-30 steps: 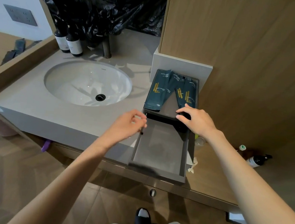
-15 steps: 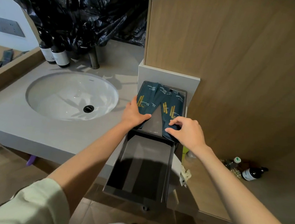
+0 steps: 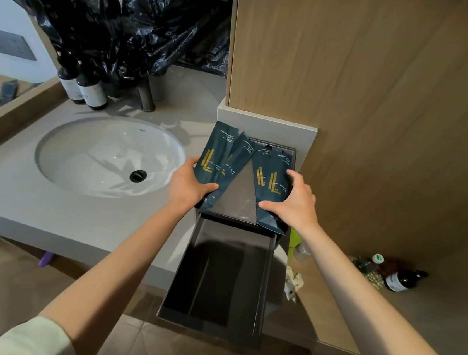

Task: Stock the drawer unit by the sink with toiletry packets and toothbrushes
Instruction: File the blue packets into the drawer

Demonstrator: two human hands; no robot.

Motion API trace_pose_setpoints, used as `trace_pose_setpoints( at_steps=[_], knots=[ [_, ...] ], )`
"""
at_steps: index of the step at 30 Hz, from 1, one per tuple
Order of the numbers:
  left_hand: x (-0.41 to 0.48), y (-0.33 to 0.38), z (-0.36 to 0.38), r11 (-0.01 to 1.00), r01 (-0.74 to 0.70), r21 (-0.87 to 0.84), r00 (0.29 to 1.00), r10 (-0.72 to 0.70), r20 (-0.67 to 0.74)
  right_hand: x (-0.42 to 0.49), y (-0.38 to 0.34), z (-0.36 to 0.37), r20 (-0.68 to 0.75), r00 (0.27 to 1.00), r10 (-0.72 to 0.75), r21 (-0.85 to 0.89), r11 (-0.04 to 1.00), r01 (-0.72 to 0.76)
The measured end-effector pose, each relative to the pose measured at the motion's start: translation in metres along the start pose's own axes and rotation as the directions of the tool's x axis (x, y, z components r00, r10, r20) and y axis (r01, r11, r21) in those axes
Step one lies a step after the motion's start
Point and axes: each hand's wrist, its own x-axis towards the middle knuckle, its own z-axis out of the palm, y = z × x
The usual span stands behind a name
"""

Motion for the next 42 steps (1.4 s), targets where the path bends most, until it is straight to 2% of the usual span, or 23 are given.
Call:
trace_pose_setpoints(
  at_steps=[5, 9, 13, 17, 22, 26, 31, 35, 38, 42],
  knots=[
    [0.006, 0.001, -0.007, 0.999, 0.032, 0.037, 0.999, -0.032, 0.01, 0.002, -0.004, -0.003, -0.044, 0.988, 0.145, 0.154, 0.979, -0.136],
    [0.011, 0.002, -0.011, 0.996, 0.085, 0.021, 0.992, -0.086, 0.089, 0.003, -0.006, 0.004, -0.073, 0.973, 0.219, 0.152, 0.967, -0.206],
    [0.012, -0.001, -0.017, 0.985, 0.143, -0.101, 0.984, -0.13, 0.125, 0.0, -0.011, 0.008, -0.097, 0.963, 0.252, 0.047, 0.968, -0.248],
    [0.007, -0.001, -0.027, 0.943, 0.192, -0.273, 0.977, -0.157, 0.148, -0.002, -0.015, 0.009, -0.077, 0.941, 0.33, 0.078, 0.943, -0.324],
    [-0.012, 0.008, -0.05, 0.894, 0.163, -0.417, 0.978, -0.091, 0.186, -0.003, -0.011, 0.008, -0.127, 0.924, 0.36, 0.159, 0.927, -0.339],
    [-0.029, 0.006, -0.063, 0.867, 0.15, -0.475, 0.978, -0.059, 0.201, -0.007, -0.015, 0.009, -0.191, 0.903, 0.386, 0.313, 0.896, -0.316],
    [-0.045, -0.009, -0.077, 0.829, 0.164, -0.535, 0.978, -0.065, 0.2, -0.017, -0.017, 0.013, -0.197, 0.916, 0.349, 0.389, 0.885, -0.253],
    [-0.053, -0.02, -0.085, 0.83, 0.162, -0.534, 0.979, -0.066, 0.195, -0.042, -0.027, 0.002, -0.143, 0.955, 0.26, 0.42, 0.89, -0.179],
    [-0.057, -0.032, -0.091, 0.839, 0.166, -0.518, 0.979, -0.078, 0.189, -0.072, -0.037, -0.01, -0.013, 0.985, 0.173, 0.428, 0.891, -0.151],
    [-0.06, -0.052, -0.093, 0.857, 0.186, -0.481, 0.979, -0.117, 0.169, -0.118, -0.041, -0.019, 0.177, 0.975, 0.134, 0.425, 0.883, -0.199]
  ],
)
